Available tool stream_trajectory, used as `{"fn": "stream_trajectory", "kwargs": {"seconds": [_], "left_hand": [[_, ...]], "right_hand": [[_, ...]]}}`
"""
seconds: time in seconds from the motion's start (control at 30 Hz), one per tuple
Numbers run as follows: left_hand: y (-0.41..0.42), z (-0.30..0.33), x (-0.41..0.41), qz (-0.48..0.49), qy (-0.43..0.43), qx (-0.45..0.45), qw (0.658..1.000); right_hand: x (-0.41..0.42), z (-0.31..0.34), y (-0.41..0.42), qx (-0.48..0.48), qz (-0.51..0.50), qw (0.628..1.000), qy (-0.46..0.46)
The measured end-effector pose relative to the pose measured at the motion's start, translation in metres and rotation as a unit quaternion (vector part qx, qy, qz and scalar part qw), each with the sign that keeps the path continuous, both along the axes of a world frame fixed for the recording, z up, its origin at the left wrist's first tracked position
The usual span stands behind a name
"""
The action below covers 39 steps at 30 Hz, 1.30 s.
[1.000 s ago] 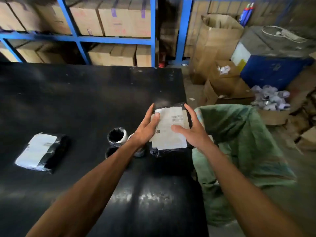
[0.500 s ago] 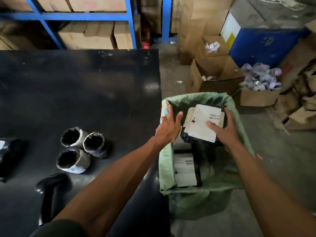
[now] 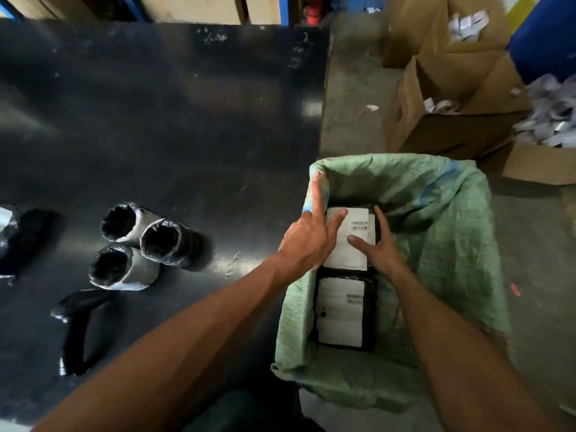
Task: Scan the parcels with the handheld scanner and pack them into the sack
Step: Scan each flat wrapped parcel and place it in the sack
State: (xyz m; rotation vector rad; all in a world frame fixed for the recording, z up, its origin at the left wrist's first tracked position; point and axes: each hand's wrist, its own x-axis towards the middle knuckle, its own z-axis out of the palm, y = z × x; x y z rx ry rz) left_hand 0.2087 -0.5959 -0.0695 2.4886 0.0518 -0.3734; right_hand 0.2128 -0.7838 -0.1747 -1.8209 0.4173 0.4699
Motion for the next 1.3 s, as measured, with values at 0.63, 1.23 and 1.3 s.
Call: {"fn": "stream_trajectory", "kwargs": {"seconds": [0.63,1.23,1.3], "left_hand": [[0.012,0.004,-0.006,-0.037,0.006,0.032,0.999],[0.326,0.084,-0.063,0.053,-0.110,0.192,0.974],[0.371,0.087,-0.080,0.073,-0.092,0.219,0.969]], "right_hand": [[-0.001,0.035,0.026,-0.370,0.208,0.897,0.123],[-0.012,0.219,0.219,-0.336,0.232,0.892,-0.193],[-0.026,0.226,0.266,-0.324,0.268,0.885,-0.201]]}}
